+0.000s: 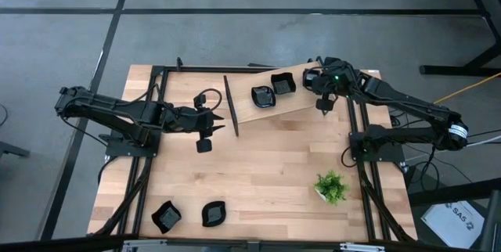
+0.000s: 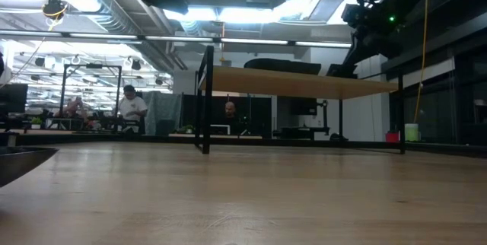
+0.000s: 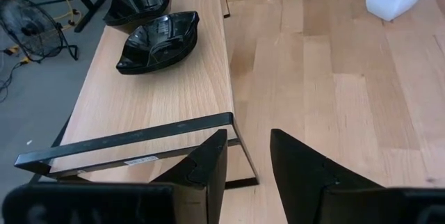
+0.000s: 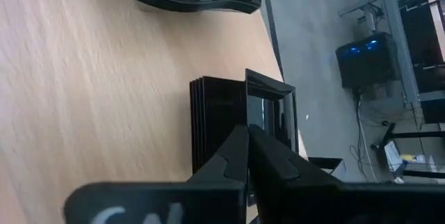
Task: Pick & Place Mini shaped plates
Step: Stack the square plate on top of the square plate on the shelf, then stack the distorted square plate on top of the distorted square plate on the shelf
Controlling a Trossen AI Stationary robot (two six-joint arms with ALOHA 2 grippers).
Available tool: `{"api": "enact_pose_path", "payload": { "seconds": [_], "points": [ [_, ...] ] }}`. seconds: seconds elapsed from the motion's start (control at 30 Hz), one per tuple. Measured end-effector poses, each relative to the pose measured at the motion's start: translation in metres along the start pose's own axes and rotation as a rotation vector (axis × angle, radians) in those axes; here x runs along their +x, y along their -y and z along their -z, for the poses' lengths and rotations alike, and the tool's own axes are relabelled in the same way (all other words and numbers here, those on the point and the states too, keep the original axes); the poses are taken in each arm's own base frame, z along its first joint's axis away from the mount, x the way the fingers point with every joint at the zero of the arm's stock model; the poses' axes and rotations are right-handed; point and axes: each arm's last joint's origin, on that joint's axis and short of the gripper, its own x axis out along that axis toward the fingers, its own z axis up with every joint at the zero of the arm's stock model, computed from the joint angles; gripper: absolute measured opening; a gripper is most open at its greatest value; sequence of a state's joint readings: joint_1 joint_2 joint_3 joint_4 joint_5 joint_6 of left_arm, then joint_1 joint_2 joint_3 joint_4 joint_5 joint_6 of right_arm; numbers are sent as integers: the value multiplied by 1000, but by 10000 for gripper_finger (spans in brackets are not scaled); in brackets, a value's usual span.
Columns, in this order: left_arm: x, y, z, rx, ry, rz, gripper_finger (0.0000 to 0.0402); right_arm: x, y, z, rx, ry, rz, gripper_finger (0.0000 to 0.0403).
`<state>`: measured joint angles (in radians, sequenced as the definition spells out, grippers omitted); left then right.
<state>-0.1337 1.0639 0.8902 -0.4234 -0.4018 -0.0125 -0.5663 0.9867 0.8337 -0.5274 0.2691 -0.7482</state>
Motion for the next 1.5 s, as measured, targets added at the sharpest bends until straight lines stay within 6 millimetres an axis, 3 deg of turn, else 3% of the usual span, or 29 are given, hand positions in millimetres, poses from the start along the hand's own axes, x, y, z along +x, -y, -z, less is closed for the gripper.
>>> {"api": "enact_pose_path", "payload": {
  "seconds": [0.3,0.73,1.17,1.5],
  "points": [
    [0,0,0,0,0,1,103,0,0,0,-44,7,-3,4],
    [0,0,0,-1,0,1,102,0,-2,0,-39,32,-54,29],
    [0,0,0,-17,0,3,102,0,-4,-2,178,71,-115,33],
    [0,2,0,-20,-2,73,100,-7,-4,-10,333,186,-291,123]
  ]
}}
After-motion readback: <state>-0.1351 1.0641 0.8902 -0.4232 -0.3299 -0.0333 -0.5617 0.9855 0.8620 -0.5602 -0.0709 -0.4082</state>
